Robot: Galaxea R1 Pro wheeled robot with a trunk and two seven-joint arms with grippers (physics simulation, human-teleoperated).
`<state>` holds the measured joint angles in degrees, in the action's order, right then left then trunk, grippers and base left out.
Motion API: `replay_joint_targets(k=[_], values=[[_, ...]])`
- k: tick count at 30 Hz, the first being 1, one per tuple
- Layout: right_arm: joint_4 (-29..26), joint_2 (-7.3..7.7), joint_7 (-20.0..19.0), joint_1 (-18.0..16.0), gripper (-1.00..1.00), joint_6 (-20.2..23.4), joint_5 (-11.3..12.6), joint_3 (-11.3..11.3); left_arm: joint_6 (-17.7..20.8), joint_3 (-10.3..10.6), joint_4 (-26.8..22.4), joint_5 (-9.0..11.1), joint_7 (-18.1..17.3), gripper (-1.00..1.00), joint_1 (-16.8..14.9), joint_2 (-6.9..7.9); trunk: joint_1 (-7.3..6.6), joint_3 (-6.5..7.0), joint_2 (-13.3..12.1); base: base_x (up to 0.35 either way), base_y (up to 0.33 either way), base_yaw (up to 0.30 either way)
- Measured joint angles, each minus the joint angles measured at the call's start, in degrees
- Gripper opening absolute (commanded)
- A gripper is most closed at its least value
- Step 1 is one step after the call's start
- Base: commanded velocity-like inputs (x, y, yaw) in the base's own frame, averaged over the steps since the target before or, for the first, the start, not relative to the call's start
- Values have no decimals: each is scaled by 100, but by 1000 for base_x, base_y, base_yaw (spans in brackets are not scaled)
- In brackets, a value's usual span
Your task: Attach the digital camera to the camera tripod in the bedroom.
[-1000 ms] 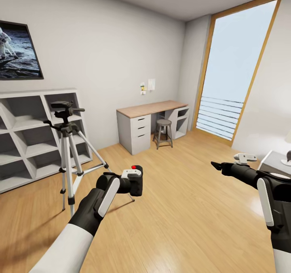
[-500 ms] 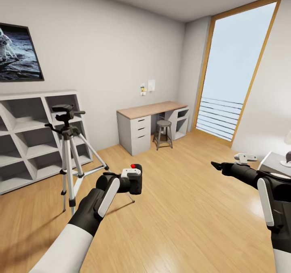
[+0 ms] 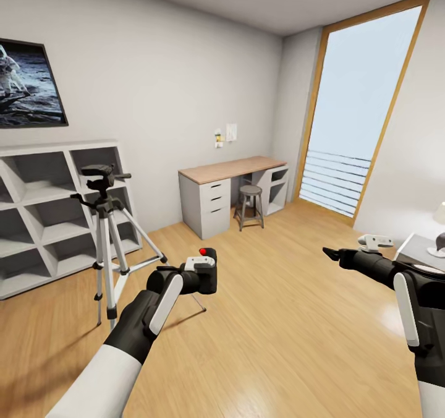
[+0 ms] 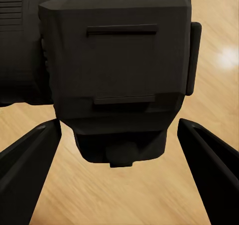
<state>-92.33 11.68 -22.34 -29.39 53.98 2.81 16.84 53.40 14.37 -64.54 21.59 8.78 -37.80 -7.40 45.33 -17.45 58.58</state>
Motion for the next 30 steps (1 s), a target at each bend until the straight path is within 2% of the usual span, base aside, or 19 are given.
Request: replay_joint_targets(k=[30], values=[[-1,34,-14,9,100,7,0,2,31,38,147,56,-119,-100,59,-42,-660,540,-1205,0,0,0]])
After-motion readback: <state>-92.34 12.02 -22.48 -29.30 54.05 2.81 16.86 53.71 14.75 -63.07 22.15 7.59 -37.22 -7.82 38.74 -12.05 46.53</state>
